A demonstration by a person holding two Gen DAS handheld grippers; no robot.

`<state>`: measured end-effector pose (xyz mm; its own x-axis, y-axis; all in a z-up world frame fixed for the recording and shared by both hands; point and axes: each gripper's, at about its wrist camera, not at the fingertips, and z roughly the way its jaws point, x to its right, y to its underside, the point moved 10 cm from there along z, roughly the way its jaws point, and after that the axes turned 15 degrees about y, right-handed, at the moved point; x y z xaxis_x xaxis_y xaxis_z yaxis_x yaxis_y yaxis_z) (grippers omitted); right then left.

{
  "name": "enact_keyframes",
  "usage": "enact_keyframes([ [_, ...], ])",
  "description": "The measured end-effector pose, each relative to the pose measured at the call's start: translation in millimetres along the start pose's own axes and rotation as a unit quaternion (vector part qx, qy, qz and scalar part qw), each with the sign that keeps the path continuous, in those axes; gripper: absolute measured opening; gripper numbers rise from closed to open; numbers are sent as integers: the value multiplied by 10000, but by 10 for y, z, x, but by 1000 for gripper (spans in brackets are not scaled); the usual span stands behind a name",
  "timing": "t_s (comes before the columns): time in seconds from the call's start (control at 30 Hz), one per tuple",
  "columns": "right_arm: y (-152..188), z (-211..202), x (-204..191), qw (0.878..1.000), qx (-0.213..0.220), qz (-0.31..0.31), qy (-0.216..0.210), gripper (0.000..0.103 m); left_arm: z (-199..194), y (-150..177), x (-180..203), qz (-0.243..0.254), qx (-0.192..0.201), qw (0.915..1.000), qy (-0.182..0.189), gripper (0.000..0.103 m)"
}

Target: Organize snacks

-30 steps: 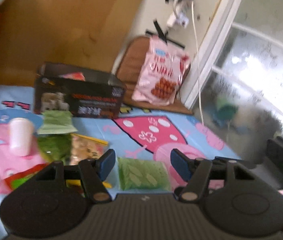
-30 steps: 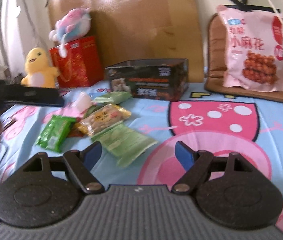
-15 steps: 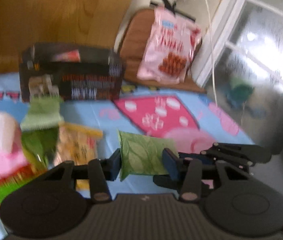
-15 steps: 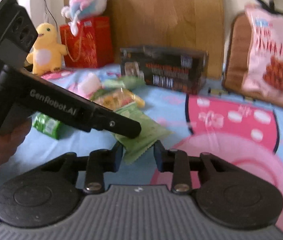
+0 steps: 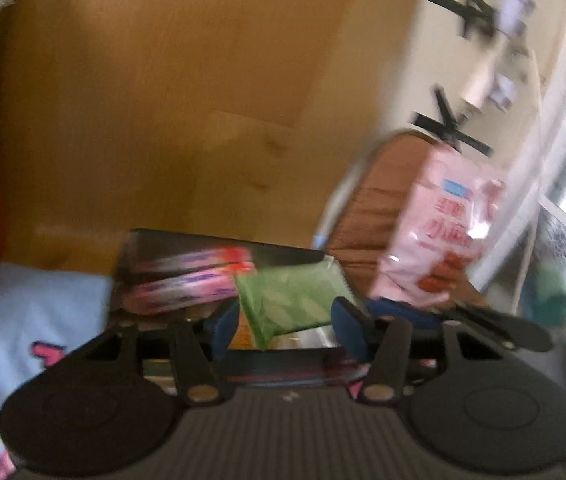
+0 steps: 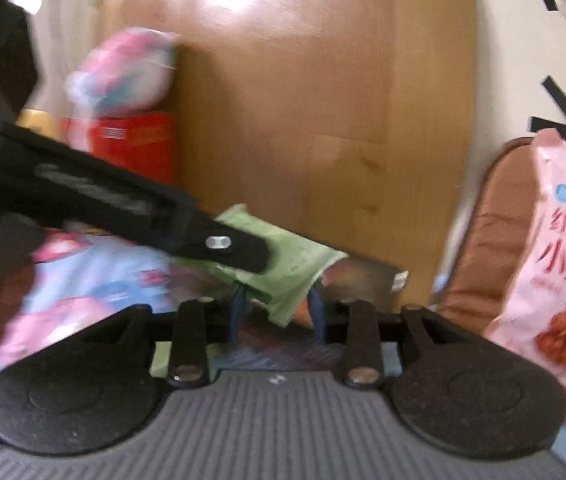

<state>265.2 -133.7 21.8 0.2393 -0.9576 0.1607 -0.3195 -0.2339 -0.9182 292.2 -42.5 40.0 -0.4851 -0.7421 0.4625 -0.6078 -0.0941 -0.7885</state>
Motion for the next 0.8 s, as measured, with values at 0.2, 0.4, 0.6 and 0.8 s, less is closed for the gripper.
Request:
enact_keyframes([
  [0.2, 373, -286, 250, 9892, -381, 1136, -841, 38, -689, 419, -359, -427, 204, 9988, 78, 51],
  [0.4, 657, -304, -170, 9784, -1028, 971, -1510, 38, -487, 691, -592, -706, -387, 9967, -58, 50],
  [0.6, 576, -107, -756, 9743, -1180, 373, -1883, 41, 81, 788, -606, -464, -1337, 9895, -289, 43],
  [0.8, 709, -220, -714, 9762, -1401, 610, -1540, 41, 126, 910, 115, 81, -1302, 9909, 324, 42],
])
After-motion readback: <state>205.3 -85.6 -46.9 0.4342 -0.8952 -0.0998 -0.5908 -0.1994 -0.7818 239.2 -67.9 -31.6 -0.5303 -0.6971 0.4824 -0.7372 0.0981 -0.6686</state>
